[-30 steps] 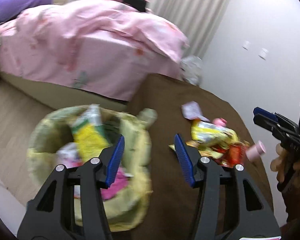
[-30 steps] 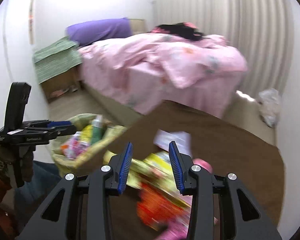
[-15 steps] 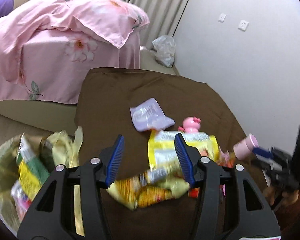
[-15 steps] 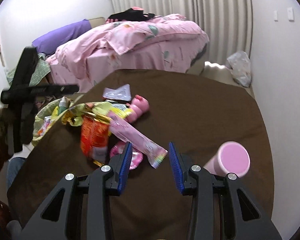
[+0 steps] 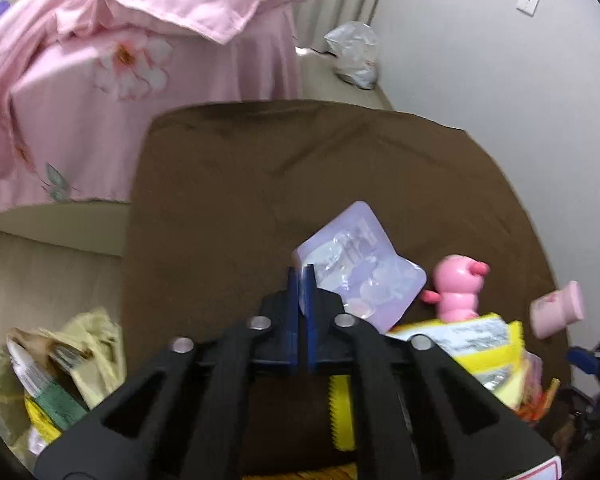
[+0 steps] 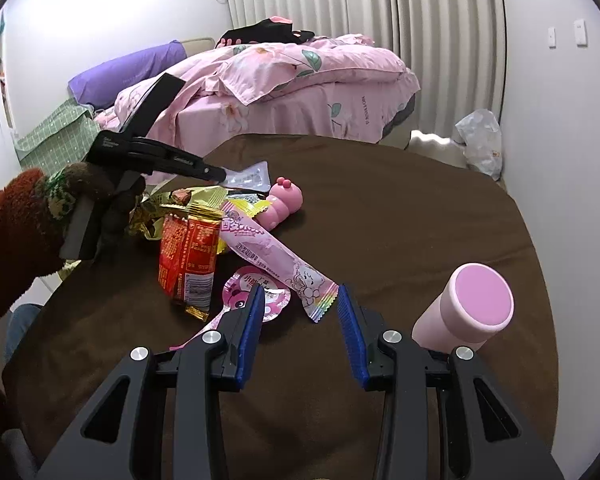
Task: Collect trash
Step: 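Move both tools back over the table toward the remaining wrappers, then grasp the clear plastic packet with the left tool while the right tool grasps the pink lollipop wrapper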
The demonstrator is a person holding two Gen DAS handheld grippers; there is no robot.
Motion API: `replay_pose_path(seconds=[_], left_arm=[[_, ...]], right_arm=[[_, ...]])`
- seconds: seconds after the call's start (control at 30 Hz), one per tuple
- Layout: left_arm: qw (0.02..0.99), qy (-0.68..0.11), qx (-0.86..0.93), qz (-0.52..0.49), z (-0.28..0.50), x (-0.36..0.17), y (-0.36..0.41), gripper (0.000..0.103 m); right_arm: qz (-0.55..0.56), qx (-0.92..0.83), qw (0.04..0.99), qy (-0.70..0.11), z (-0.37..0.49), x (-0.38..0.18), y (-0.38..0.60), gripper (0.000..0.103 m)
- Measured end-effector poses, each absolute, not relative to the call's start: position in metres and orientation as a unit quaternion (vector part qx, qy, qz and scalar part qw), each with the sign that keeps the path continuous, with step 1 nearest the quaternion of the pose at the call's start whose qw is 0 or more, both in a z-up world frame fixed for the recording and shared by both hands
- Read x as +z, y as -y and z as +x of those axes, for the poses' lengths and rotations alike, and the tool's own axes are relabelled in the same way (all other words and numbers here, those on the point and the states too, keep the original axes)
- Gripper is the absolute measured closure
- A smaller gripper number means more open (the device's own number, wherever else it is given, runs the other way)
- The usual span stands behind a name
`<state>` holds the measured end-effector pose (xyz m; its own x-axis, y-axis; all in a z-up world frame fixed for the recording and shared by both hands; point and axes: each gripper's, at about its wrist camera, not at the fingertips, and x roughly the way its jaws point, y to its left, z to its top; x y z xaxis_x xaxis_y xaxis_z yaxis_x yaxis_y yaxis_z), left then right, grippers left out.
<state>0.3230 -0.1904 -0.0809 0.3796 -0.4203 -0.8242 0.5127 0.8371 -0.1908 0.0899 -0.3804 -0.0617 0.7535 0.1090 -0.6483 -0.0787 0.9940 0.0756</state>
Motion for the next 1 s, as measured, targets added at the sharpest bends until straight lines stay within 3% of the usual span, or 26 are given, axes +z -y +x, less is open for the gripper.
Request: replay_pose_path(seconds=[0.43, 0.73, 1.0], left_arm=[[0.884, -0.364, -0.289, -0.040, 0.225, 0.018, 0.109, 0.101], [0.878, -0.382, -0.282, -0.060, 0.169, 0.002, 0.068, 0.101], [0.866, -0.414, -0.274, -0.067, 0.141, -0.033, 0.055, 0.101]], right_arm=[[0.045, 0.083, 0.930, -0.354, 0.096, -0.062, 0.363, 0.067], [0.051, 0.133, 0.919, -0.367, 0.117, -0.062, 0.324, 0.067], [0.010, 0.051, 0.921, -0.385, 0.117, -0.068, 0.317, 0.067]])
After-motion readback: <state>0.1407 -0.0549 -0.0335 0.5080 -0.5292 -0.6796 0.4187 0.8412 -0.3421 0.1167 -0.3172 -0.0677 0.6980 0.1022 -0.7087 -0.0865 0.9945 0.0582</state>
